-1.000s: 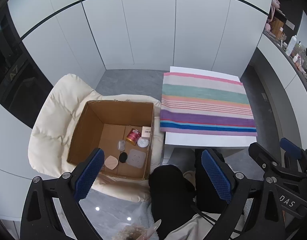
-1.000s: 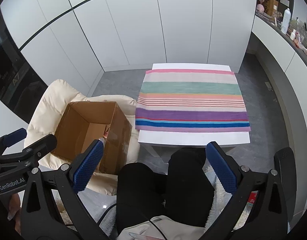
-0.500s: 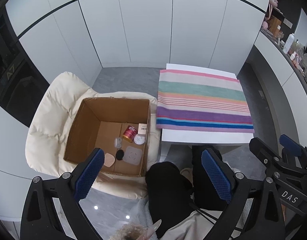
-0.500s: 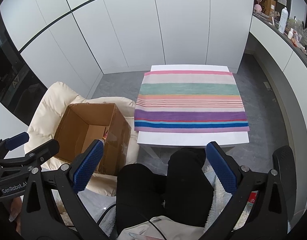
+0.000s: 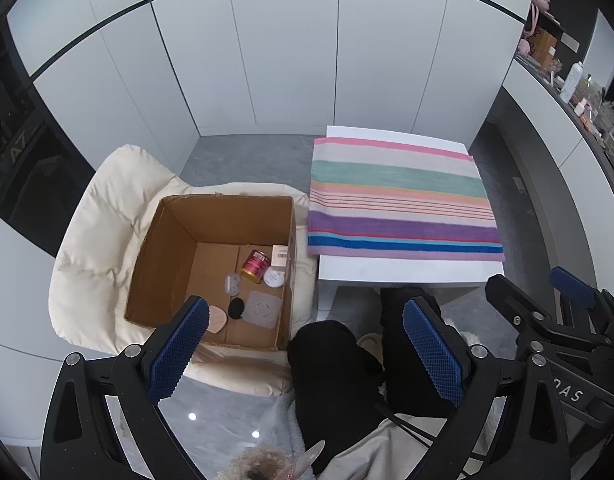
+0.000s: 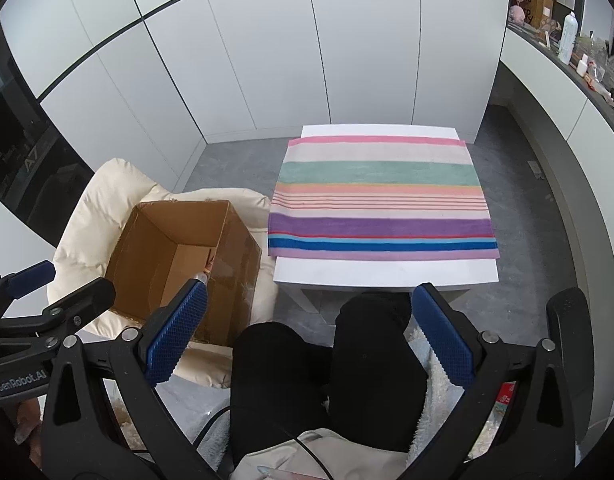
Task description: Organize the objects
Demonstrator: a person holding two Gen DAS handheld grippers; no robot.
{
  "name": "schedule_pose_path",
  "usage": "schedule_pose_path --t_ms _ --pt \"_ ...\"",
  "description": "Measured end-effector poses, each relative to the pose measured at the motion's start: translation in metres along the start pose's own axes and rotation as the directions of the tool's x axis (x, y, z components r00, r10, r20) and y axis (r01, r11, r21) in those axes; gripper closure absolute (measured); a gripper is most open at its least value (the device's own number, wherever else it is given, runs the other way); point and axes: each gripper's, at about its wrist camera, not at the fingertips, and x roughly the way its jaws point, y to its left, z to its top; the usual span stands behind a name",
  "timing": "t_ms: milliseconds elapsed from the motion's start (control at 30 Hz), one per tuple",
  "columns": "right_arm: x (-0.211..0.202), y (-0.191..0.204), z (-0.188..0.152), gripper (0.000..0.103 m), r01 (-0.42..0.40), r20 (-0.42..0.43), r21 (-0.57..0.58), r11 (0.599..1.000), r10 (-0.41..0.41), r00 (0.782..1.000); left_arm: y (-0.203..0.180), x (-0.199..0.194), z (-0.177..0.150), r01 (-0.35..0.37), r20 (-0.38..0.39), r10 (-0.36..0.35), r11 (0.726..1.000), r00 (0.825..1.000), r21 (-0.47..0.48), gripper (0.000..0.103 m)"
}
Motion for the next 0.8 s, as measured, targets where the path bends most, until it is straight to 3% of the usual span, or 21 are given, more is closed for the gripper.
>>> schedule_pose_path --t_ms 800 --pt "-0.0038 -0.0011 -0.0008 0.0 -0.005 0.015 0.0 1.0 0.005 1.0 -0.0012 0.0014 -0.0004 -0.01 0.0 0.01 1.0 1.0 0.009 0.004"
